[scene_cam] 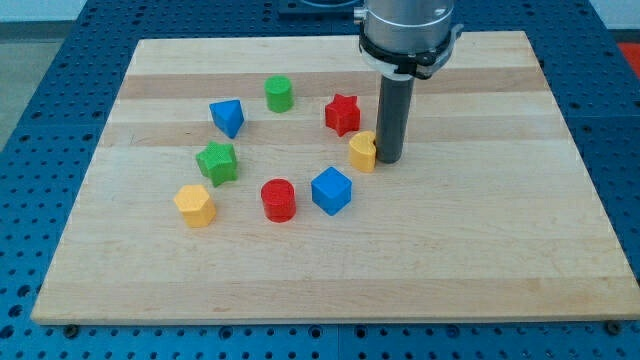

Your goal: Point at the red star

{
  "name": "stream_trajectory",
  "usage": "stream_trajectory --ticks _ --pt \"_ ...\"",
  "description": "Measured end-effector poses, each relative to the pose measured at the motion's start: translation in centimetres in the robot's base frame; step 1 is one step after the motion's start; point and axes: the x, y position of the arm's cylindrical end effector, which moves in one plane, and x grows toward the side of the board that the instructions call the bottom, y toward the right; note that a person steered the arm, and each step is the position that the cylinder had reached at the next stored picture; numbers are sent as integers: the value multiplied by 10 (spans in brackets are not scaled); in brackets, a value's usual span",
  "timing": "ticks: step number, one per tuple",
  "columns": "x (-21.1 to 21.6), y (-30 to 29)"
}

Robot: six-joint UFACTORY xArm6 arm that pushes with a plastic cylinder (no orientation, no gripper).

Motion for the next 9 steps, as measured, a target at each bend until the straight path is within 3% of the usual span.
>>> stream_trajectory --ticks 2,6,9 --pt "41 150" --pt "41 151" --pt "-1 132"
